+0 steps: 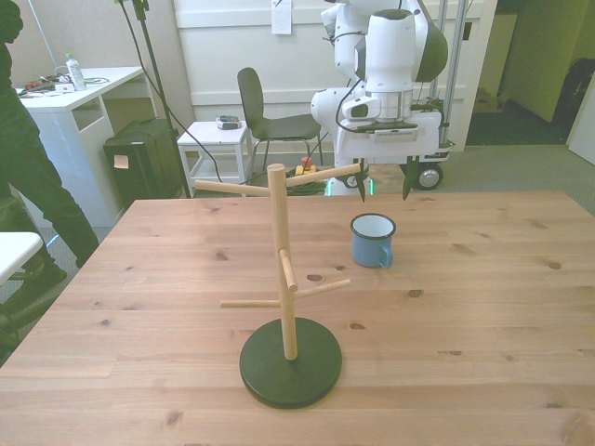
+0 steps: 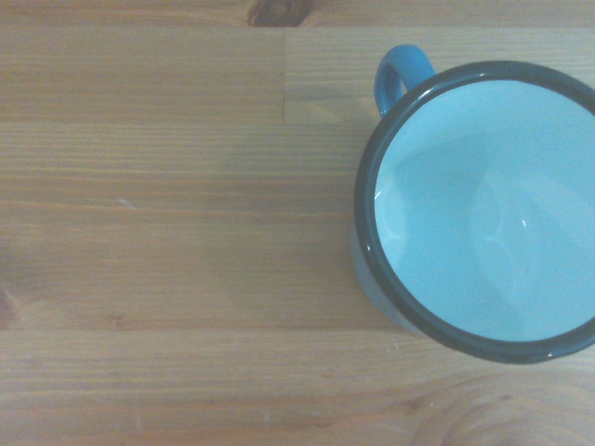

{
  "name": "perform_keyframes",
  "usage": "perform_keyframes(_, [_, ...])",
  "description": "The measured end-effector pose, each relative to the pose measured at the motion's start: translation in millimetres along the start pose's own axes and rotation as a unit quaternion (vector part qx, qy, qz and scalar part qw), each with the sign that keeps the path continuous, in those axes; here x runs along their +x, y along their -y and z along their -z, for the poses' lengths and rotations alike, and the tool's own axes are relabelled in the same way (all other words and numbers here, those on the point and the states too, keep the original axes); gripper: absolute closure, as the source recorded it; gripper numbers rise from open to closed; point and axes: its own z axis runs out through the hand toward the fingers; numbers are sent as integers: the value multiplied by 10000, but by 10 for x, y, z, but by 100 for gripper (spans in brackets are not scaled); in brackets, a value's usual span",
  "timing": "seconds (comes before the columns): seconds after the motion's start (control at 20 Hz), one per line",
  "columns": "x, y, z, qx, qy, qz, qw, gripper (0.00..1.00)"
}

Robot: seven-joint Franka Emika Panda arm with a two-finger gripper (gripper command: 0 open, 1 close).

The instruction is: Hang the mug

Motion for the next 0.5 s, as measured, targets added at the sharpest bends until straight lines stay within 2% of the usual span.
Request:
perform_keyframes(0.2, [40, -125, -54, -19, 107, 50, 9999, 0])
perform_keyframes(0.5, [122, 64, 249, 163, -100, 162, 9997, 0])
